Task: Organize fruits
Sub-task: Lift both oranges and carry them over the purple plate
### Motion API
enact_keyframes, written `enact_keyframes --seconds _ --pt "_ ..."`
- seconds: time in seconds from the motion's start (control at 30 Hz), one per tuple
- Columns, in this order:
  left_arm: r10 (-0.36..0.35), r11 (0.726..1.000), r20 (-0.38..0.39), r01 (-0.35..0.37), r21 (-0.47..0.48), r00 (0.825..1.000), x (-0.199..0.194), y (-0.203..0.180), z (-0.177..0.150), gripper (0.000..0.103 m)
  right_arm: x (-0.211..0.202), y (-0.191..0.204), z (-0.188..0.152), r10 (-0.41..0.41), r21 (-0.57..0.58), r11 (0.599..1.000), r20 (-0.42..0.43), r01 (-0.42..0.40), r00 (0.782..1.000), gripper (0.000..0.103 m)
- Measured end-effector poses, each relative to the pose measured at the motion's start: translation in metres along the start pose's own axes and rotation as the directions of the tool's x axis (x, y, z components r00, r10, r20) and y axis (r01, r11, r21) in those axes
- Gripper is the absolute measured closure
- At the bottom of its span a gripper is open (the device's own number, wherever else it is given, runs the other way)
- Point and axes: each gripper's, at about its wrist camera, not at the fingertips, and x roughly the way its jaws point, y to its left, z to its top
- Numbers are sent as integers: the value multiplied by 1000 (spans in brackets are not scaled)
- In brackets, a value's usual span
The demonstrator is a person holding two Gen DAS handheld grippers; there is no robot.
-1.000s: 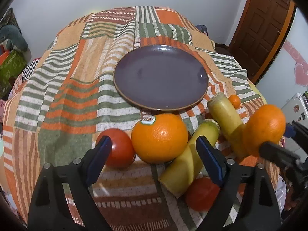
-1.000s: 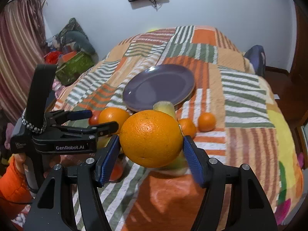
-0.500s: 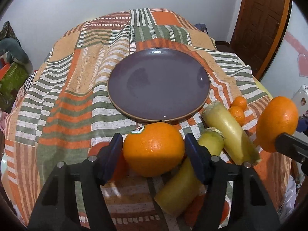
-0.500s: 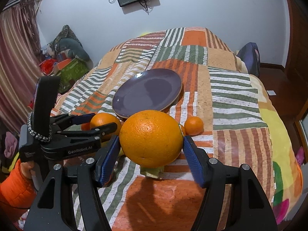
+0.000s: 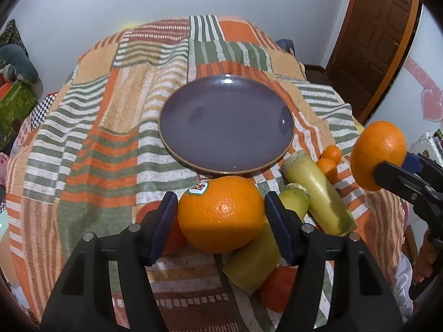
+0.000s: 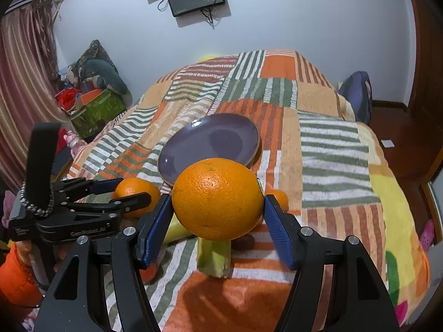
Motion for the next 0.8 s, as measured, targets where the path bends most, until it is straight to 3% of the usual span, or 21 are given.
enact_keyframes --seconds 0.37,0.8 --pt "-8 1000 117 10 -15 993 -36 7 27 39 8 7 31 -21 -65 998 69 25 997 40" --pt "55 998 187 -50 -28 981 -28 23 77 39 40 10 73 -28 -131 990 117 43 993 40"
